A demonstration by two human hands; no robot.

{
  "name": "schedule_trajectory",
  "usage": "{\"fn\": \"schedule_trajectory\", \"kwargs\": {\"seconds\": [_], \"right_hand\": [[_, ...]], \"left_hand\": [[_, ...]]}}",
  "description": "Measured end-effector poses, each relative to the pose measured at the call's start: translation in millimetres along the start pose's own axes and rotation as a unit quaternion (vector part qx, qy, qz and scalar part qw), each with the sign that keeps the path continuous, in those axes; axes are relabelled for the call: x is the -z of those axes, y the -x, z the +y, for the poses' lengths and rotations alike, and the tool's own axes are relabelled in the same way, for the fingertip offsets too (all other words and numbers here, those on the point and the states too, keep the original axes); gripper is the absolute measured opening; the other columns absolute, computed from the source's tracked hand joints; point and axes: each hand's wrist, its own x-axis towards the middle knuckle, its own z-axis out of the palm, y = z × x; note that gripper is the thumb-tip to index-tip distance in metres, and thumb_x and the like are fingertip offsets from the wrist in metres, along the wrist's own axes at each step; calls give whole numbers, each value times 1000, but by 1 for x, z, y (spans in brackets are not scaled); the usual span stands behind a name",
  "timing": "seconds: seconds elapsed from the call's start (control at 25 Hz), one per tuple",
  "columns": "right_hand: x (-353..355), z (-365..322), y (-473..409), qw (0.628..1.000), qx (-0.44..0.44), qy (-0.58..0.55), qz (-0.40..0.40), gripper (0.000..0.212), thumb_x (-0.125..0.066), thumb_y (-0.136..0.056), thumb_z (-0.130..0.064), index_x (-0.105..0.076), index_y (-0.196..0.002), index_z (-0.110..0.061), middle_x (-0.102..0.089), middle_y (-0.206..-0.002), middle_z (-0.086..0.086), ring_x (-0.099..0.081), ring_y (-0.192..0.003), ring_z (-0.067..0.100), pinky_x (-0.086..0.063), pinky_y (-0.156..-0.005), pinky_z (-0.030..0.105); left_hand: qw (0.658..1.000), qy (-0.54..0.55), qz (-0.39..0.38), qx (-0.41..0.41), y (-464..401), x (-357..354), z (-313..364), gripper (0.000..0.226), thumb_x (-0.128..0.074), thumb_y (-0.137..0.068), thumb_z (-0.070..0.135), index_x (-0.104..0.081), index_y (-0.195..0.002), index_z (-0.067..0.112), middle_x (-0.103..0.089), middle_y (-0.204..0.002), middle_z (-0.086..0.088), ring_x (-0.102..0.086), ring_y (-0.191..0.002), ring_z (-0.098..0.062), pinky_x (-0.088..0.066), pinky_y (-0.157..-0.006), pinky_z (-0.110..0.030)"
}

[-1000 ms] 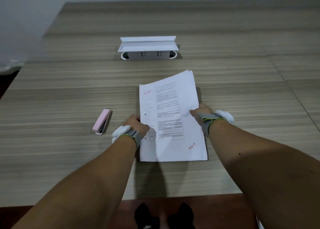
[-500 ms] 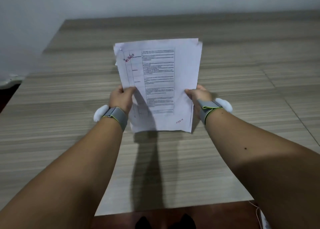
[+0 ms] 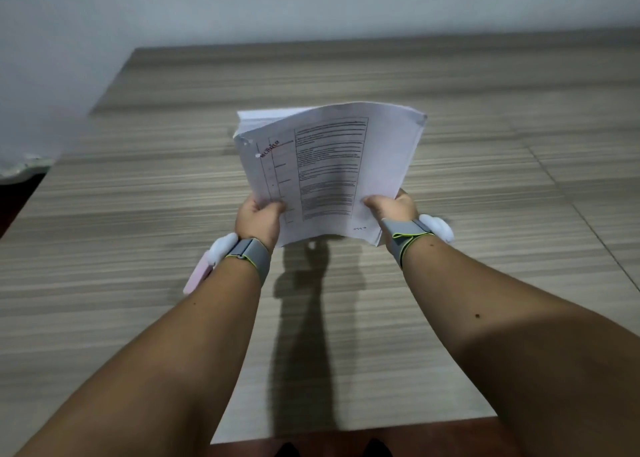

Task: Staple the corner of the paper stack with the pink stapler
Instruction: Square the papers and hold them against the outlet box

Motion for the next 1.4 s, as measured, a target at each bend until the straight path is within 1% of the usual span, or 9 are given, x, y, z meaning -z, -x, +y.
{"fn": "schedule_trajectory", "kwargs": {"seconds": [0.16, 0.44, 0.6, 0.72, 0.8, 0.92, 1.16, 1.28, 1.4], "right_hand": [[-4, -6, -3, 1000, 22, -1, -2, 24, -67, -70, -2, -60, -57, -21, -60, -52, -13, -56, -45, 6, -42, -38, 9], [-2, 3, -9, 1000, -9, 27, -9, 23, -67, -72, -4, -59, -61, -23, -63, -70, 0, -61, -71, 23, -52, -74, 35], [-1, 4, -9, 999, -18, 24, -13, 24, -67, -74, -5, -58, -63, -24, -61, -66, -5, -60, -69, 23, -51, -73, 33], [0, 3, -9, 999, -22, 35, -13, 21, -68, -75, -6, -59, -65, -22, -64, -77, 2, -61, -68, 22, -51, -75, 33], [0, 0, -9, 999, -19, 37, -13, 11, -67, -77, -4, -65, -80, -14, -65, -87, 8, -61, -74, 24, -50, -75, 32], [0, -2, -7, 999, -11, 40, -11, 25, -64, -78, 0, -66, -104, -1, -66, -98, 16, -60, -82, 25, -48, -76, 31], [4, 0, -5, 997, 7, 77, 18, 28, -62, -81, 2, -64, -109, 5, -66, -113, 26, -64, -95, 34, -43, -74, 27], [7, 3, -7, 995, 7, 95, 19, 26, -63, -80, -2, -66, -106, 3, -68, -109, 24, -60, -83, 24, -42, -72, 26], [9, 4, -10, 994, 3, 107, 22, 26, -64, -79, -4, -67, -104, 1, -69, -108, 22, -63, -86, 28, -48, -74, 31]], "left_hand": [[1000, -5, 18, 5, -3, -1, 2, 16, -63, -76, 12, -59, -71, 27, -64, -75, 11, -59, -75, -16, -43, -73, -26], [1000, -29, -7, 9, -5, -1, -8, 15, -63, -76, 13, -62, -77, 28, -63, -74, 15, -60, -72, -11, -42, -70, -23], [999, -32, -13, 18, -5, -3, -9, 17, -63, -77, 13, -64, -90, 24, -65, -80, 7, -61, -81, -21, -43, -76, -27], [999, -44, -22, 14, -4, -4, -8, 16, -62, -79, 15, -64, -92, 24, -67, -88, 2, -62, -87, -22, -45, -80, -29], [998, -48, -28, 8, -4, -4, -5, 16, -61, -80, 16, -63, -93, 25, -67, -89, 2, -62, -86, -22, -47, -79, -28], [996, -79, -33, -2, -3, -3, -3, 14, -60, -80, 19, -60, -89, 29, -66, -85, 6, -60, -79, -19, -42, -71, -25], [995, -85, -46, -2, -1, -2, -5, 16, -61, -76, 18, -60, -83, 32, -66, -80, 9, -61, -79, -19, -46, -68, -26], [997, -56, -37, -29, 1, -2, 3, 16, -59, -77, 13, -59, -86, 26, -63, -77, 13, -59, -76, -14, -44, -61, -23], [999, -13, -11, -49, 0, -2, 18, 15, -56, -76, 11, -62, -84, 23, -65, -77, 10, -60, -74, -13, -46, -63, -25]]}}
